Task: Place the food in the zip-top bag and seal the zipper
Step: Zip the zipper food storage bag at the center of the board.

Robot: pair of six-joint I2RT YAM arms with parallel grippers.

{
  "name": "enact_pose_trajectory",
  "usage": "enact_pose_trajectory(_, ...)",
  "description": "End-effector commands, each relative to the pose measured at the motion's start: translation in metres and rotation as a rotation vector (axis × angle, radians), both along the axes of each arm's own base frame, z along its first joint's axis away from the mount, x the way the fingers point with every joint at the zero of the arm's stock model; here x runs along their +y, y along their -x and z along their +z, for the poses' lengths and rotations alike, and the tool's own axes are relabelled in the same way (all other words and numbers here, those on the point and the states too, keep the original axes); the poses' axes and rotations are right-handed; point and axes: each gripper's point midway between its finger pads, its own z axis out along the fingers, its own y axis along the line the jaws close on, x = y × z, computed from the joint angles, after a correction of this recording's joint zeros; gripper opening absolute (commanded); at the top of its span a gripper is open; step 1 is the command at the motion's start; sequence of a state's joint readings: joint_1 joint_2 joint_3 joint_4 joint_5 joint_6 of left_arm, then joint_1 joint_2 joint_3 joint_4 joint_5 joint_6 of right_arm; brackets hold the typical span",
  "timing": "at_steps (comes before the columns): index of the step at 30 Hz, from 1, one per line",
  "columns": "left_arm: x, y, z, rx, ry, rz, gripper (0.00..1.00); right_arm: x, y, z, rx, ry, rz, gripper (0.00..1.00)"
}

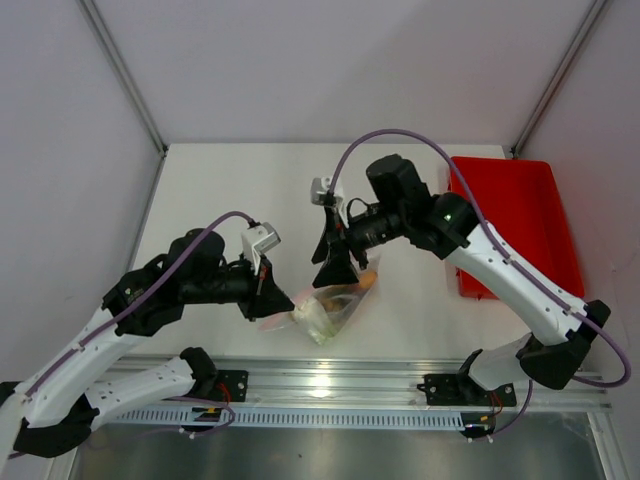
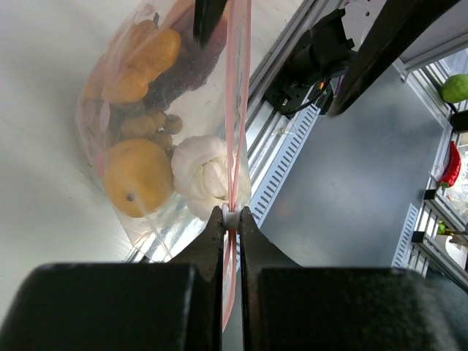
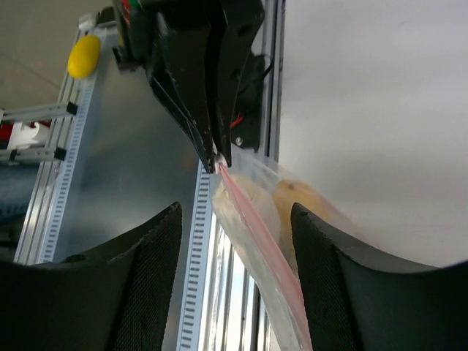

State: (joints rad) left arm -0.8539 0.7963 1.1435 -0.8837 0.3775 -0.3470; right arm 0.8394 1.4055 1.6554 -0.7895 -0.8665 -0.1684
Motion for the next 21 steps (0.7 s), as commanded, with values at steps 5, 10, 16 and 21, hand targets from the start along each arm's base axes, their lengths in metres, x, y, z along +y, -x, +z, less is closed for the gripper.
enact_pose_trajectory(5, 0.000, 0.000, 0.029, -0.081, 0.076, -0.021, 0.01, 0.002, 0.021, -0.027, 0.008, 0.068, 0.076, 0.56)
enact_pose_trajectory(10, 0.000, 0.000, 0.026, -0.078, 0.071, -0.020, 0.01, 0.003, 0.027, -0.033, 0.023, 0.067, 0.081, 0.48)
enact_pose_trajectory(16, 0.001, 0.002, 0.028, -0.080, 0.083, -0.022, 0.01, 0.007, 0.020, -0.043, 0.029, 0.094, 0.050, 0.37)
enact_pose_trajectory(21, 0.003, 0.002, 0.028, -0.086, 0.082, -0.014, 0.01, 0.010, 0.012, -0.044, 0.022, 0.098, 0.002, 0.00)
